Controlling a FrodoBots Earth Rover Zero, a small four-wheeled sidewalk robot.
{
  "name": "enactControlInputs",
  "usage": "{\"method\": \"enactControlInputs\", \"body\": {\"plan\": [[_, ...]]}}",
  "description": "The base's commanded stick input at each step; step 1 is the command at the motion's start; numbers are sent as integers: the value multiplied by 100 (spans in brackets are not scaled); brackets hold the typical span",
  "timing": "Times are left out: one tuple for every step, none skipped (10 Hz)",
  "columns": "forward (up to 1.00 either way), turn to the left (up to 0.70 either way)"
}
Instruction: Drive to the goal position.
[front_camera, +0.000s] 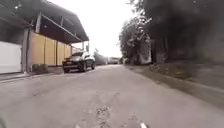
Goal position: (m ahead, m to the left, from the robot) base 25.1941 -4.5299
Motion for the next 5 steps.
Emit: {"method": "enactControlInputs", "body": {"plan": [[100,0],[100,0],[100,0],[100,0],[100,0]]}}
